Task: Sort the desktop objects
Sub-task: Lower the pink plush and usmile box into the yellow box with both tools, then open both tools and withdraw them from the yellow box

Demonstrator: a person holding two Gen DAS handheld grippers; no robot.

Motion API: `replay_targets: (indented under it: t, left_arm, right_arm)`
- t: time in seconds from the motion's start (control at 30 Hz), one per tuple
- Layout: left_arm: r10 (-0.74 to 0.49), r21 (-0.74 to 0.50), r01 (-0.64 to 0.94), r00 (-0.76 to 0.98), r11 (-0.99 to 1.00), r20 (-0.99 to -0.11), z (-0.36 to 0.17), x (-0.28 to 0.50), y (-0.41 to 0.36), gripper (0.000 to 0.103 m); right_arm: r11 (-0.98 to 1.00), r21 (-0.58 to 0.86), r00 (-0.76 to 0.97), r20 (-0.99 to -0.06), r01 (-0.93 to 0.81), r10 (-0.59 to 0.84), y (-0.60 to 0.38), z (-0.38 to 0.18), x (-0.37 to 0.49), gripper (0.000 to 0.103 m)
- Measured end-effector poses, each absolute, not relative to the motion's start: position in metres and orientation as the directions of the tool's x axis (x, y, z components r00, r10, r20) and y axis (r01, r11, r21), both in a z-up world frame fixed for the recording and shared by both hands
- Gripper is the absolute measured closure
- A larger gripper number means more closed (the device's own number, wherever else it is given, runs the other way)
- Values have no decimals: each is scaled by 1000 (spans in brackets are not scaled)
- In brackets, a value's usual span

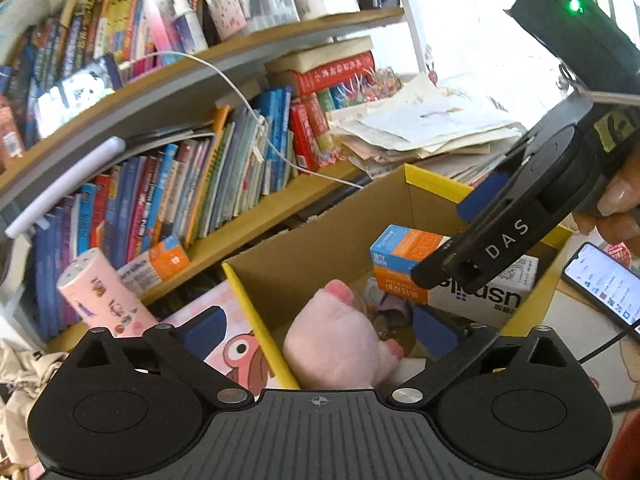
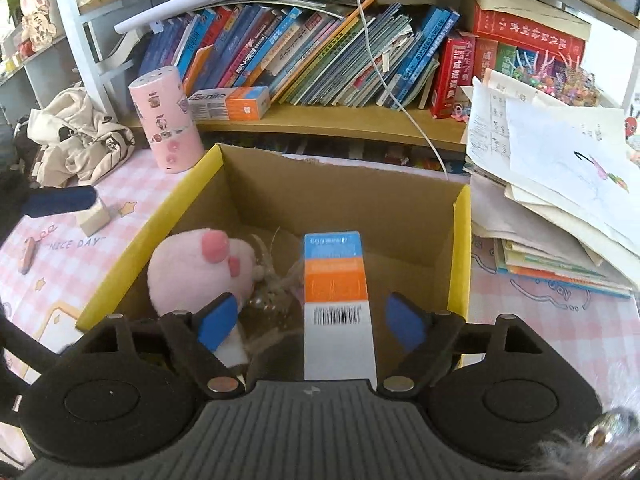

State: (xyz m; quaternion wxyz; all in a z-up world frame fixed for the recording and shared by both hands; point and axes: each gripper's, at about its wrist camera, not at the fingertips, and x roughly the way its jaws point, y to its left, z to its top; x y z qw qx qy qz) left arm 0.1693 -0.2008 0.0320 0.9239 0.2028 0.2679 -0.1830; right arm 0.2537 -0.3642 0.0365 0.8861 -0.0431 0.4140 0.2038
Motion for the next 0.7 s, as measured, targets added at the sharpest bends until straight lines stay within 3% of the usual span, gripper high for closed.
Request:
replay_targets:
  t: [0.7]
  left_arm:
    - [-146,147,273,813,951,-564,34,110,-167,1]
  right_arm:
    - [932,52,655,-697,-360,292,-373,50,179,19]
